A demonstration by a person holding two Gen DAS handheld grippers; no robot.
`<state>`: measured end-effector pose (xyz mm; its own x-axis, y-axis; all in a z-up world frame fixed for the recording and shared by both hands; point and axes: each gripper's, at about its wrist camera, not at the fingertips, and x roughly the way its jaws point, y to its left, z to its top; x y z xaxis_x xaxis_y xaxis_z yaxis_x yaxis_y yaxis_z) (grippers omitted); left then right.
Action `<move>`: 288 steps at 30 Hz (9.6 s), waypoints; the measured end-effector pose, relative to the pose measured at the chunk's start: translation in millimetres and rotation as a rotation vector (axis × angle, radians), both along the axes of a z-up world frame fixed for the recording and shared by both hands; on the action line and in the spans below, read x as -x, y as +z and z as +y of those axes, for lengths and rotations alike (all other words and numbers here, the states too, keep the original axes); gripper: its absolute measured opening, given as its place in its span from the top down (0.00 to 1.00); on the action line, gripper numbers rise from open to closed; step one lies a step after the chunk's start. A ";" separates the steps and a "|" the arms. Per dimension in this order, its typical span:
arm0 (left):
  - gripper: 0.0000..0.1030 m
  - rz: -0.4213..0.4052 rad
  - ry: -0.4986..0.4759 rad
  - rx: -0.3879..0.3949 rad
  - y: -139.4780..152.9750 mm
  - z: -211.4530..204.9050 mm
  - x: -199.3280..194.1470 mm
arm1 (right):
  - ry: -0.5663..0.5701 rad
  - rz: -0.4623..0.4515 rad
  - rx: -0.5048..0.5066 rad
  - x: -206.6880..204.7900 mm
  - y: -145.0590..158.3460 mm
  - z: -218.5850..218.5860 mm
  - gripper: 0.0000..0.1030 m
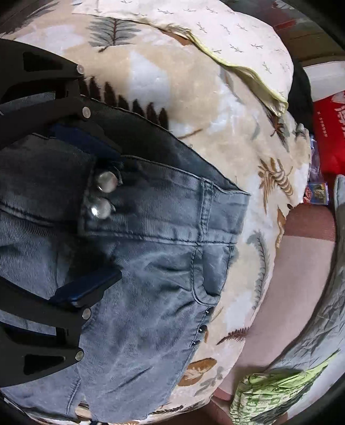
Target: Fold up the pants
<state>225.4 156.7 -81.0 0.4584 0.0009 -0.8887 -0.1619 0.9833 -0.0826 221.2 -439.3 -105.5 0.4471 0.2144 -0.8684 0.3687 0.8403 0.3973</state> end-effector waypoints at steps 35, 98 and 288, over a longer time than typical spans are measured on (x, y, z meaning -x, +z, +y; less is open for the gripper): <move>0.11 -0.015 0.165 0.379 -18.3 71.9 -135.5 | 0.072 0.000 0.033 -113.7 15.9 -37.7 0.36; 0.96 -0.288 -0.085 0.503 104.1 132.6 161.4 | 0.133 -0.322 -0.026 181.7 104.3 -11.0 0.83; 0.10 -0.066 -0.497 -0.109 7.0 -321.7 152.5 | -0.358 -0.223 -0.461 281.4 -35.2 -3.8 0.59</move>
